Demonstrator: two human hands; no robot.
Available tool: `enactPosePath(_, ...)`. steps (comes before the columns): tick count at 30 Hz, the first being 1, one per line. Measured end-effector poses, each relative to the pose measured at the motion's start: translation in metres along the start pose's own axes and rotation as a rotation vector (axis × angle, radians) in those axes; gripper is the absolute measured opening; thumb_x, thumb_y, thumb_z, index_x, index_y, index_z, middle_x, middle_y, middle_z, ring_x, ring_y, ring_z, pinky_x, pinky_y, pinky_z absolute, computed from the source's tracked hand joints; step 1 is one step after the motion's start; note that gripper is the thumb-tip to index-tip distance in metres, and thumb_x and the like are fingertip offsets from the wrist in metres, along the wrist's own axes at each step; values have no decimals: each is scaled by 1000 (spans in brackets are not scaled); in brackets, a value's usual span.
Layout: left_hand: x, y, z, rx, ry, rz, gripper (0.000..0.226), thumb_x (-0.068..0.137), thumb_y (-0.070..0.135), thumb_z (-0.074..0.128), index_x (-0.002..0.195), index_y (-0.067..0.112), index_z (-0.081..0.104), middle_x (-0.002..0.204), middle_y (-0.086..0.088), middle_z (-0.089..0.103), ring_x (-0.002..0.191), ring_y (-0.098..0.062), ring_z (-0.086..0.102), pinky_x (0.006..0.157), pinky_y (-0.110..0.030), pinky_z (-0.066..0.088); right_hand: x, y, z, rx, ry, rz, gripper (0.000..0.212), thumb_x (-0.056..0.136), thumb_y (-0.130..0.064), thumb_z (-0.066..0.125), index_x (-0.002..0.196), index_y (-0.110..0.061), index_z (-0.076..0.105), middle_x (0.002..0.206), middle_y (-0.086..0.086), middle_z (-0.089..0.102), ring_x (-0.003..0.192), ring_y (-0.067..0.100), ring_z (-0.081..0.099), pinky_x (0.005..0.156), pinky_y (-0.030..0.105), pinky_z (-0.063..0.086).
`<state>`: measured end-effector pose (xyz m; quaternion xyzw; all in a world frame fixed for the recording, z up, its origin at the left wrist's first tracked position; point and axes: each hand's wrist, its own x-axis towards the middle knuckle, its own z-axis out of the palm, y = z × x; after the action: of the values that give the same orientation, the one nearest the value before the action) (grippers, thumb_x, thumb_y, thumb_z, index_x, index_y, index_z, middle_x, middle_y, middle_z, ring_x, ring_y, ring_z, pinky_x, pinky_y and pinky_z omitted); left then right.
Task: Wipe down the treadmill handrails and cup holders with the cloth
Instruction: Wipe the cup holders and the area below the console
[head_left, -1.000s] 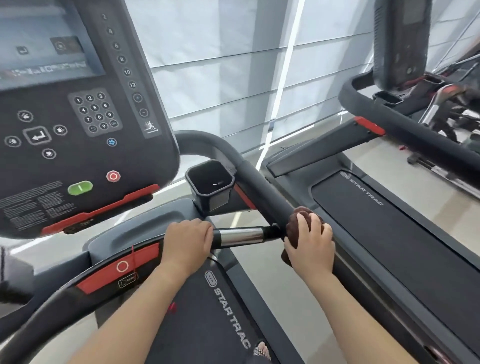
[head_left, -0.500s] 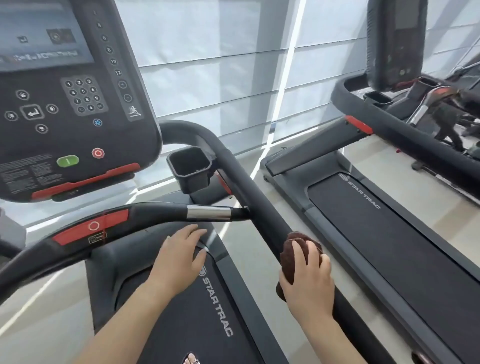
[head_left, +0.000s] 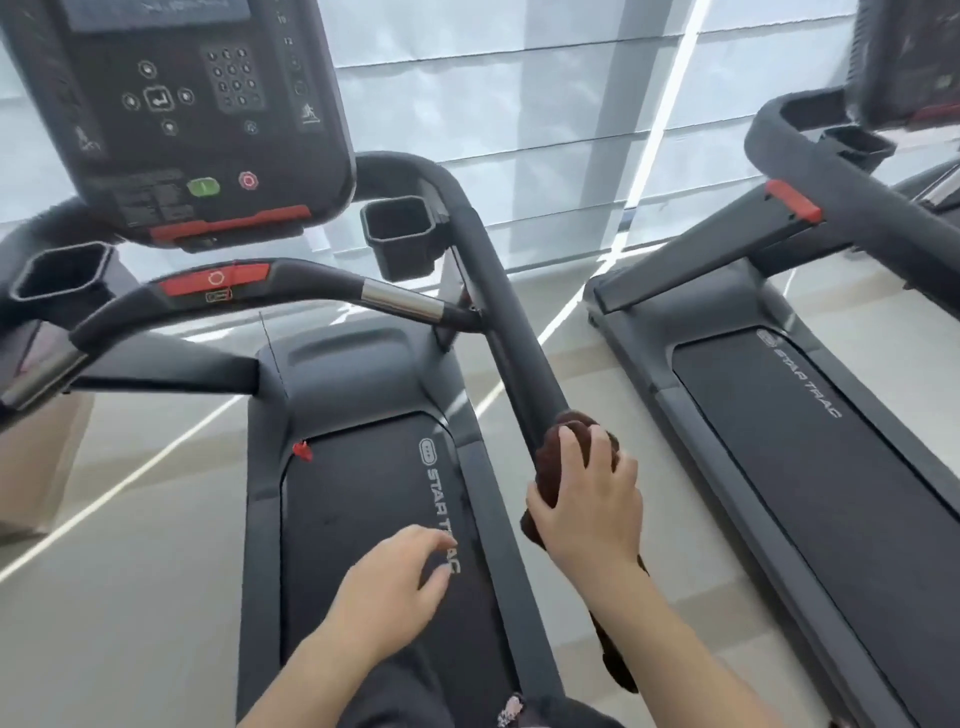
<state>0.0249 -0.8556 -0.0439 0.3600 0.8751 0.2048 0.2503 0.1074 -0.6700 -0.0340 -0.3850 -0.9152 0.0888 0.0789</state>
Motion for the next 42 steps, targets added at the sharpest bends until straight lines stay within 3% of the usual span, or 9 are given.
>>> enactPosePath(4, -28, 12, 14, 8, -12, -53, 28, 91, 35, 45, 118, 36, 52, 114, 22, 55, 104, 1, 51, 90, -21, 43, 12, 4, -3, 94, -70, -32, 64, 83, -50, 52, 137, -26, 28, 146, 7, 25, 121, 33, 31, 89, 42, 44)
enactPosePath(11, -21, 47, 40, 16, -90, -12, 29, 91, 37, 42, 118, 35, 52, 114, 20, 56, 105, -4, 51, 90, -24, 43, -59, 49, -25, 232, -115, 31, 66, 81, -54, 53, 137, -32, 26, 141, -3, 29, 112, 23, 35, 90, 34, 44)
enactPosePath(15, -18, 57, 44, 3, -75, -14, 29, 91, 37, 42, 118, 36, 53, 114, 20, 57, 105, -4, 52, 90, -23, 43, -111, 72, -18, 89, -113, -25, 80, 52, -49, 77, 123, -25, 48, 123, 8, 54, 89, 31, 55, 64, 39, 56)
enactPosePath(17, -20, 60, 45, -1, -57, -3, 28, 91, 37, 42, 116, 37, 53, 111, 21, 57, 100, -2, 52, 87, -21, 43, -117, 75, -13, 86, -78, 1, 82, 46, -43, 84, 118, -23, 53, 117, 10, 58, 83, 33, 57, 61, 42, 56)
enactPosePath(20, -27, 58, 47, 5, -43, -4, 26, 90, 37, 43, 114, 38, 53, 106, 23, 56, 91, -1, 49, 84, -20, 42, -106, 71, -11, 110, -40, 2, 74, 55, -42, 81, 120, -23, 50, 120, 10, 56, 89, 33, 56, 66, 44, 55)
enactPosePath(24, -42, 47, 46, -3, -26, -53, 26, 90, 38, 43, 114, 39, 52, 110, 24, 55, 96, -1, 50, 84, -20, 42, -78, 60, -13, 148, 2, -5, 62, 68, -42, 71, 122, -22, 49, 127, 9, 51, 94, 32, 51, 73, 45, 52)
enactPosePath(30, -62, 25, 35, -37, 33, -138, 22, 90, 34, 45, 109, 40, 55, 101, 24, 55, 91, -2, 52, 82, -20, 44, -38, 35, -16, 124, -58, 3, 62, 82, -49, 52, 135, -26, 30, 142, 5, 30, 114, 31, 37, 91, 40, 42)
enactPosePath(34, -66, 11, 23, -46, 76, -161, 23, 90, 35, 45, 110, 39, 55, 101, 23, 57, 93, -1, 53, 83, -21, 46, -41, 37, -16, 114, -56, -32, 62, 83, -49, 53, 136, -28, 30, 142, 3, 31, 114, 29, 36, 90, 39, 42)
enactPosePath(42, -95, -27, 5, -83, 115, -180, 23, 90, 36, 44, 110, 40, 54, 101, 23, 57, 92, 0, 54, 81, -21, 46, -78, 33, -18, 138, 13, -15, 57, 78, -37, 66, 130, -24, 47, 137, 7, 43, 109, 33, 39, 84, 43, 45)
